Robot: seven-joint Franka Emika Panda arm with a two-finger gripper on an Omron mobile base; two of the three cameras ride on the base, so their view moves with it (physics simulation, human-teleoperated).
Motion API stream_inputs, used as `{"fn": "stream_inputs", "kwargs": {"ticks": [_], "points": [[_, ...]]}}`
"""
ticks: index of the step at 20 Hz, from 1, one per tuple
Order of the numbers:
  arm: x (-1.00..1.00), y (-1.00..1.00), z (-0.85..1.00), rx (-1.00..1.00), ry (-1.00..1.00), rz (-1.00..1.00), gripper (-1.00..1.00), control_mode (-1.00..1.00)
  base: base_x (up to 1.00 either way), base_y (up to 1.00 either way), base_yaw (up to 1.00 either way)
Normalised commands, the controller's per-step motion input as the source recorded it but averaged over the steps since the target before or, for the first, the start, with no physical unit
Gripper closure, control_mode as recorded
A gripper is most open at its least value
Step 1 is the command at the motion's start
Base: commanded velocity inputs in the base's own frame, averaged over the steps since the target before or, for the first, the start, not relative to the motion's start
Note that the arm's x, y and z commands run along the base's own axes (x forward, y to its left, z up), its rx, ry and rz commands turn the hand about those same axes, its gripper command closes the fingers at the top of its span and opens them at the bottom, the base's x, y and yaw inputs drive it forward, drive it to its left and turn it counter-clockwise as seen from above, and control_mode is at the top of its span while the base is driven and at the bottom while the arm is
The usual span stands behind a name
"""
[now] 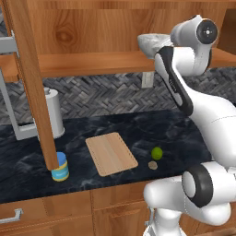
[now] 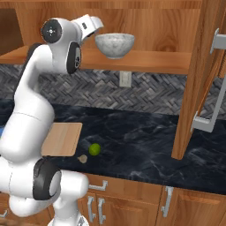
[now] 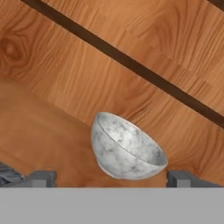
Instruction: Open the cabinet. Place the bowl and condiment on the counter. Then place the lime and garlic on the cutting board.
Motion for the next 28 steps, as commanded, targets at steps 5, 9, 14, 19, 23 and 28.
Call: {"fn": "stream_inputs", "kwargs": {"ticks": [5, 9, 14, 19, 23, 28], "points": [[0.00, 0.01, -0.01, -0.02, 0.07, -0.01, -1.00, -1.00, 0.00, 0.00, 0.00], [0.01, 0.00, -0.19, 0.00, -0.02, 0.00, -1.00, -1.00, 0.00, 0.00, 0.00], [0.13, 0.00, -0.41, 0.00, 0.00, 0.00, -1.00, -1.00, 0.00, 0.00, 0.00], [0.23, 0.00, -0.12, 0.00, 0.00, 0.00, -1.00, -1.00, 0.00, 0.00, 0.00], [0.42, 0.00, 0.00, 0.00, 0.00, 0.00, -1.00, -1.00, 0.00, 0.00, 0.00], [0.43, 0.00, 0.00, 0.00, 0.00, 0.00, -1.00, -1.00, 0.00, 0.00, 0.00]]}}
